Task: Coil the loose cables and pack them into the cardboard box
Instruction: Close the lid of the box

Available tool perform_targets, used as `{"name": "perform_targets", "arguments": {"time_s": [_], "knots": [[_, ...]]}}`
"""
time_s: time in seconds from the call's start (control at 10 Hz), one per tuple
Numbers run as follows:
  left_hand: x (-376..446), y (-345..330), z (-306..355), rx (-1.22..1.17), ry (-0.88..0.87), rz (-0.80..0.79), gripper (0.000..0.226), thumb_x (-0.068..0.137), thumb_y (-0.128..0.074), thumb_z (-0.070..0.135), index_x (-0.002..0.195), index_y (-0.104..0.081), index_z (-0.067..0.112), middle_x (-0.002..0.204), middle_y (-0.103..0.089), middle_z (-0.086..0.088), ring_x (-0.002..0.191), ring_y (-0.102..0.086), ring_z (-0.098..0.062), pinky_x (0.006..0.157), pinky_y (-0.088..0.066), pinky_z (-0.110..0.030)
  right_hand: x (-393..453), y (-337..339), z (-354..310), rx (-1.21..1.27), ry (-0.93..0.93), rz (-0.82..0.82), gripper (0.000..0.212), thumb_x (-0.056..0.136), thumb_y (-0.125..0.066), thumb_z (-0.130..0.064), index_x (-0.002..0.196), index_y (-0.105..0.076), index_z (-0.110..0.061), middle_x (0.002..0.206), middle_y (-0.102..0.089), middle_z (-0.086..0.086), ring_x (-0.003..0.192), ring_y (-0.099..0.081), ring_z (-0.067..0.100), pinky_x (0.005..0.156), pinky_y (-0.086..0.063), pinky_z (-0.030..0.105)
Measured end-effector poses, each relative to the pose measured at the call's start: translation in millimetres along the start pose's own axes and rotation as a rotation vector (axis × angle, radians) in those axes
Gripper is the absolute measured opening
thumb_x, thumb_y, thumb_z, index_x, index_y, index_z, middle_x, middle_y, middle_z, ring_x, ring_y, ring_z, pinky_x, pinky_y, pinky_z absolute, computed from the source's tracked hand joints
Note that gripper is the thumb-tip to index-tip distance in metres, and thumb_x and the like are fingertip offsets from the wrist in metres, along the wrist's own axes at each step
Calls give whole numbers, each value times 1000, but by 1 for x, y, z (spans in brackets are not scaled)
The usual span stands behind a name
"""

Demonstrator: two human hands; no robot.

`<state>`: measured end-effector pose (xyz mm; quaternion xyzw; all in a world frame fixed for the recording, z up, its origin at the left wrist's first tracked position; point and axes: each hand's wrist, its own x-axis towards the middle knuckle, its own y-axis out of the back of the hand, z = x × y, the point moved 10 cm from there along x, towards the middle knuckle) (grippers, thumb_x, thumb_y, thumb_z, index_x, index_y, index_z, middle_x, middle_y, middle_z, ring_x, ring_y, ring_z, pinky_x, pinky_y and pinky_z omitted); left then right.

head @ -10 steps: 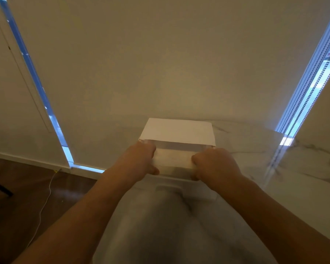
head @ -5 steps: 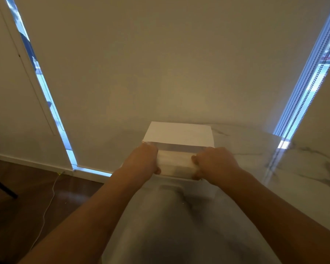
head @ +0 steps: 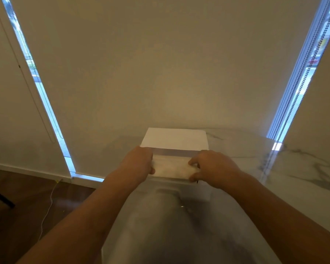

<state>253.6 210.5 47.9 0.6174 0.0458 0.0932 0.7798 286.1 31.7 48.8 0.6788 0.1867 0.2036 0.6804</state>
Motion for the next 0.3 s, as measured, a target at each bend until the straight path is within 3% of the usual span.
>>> {"name": "perform_targets", "arguments": {"time_s": [0.3], "knots": [[3,16,6,-34,-30,112,25,93,-65,24,114,-68,9,113,-68,-13,100,-65,-30,88,-53,-39,-16,25,10,100,-38,111,47,89,-54,-59,128,-60,-33,118,-61,-4,103,-58,17,89,-48,35]]}}
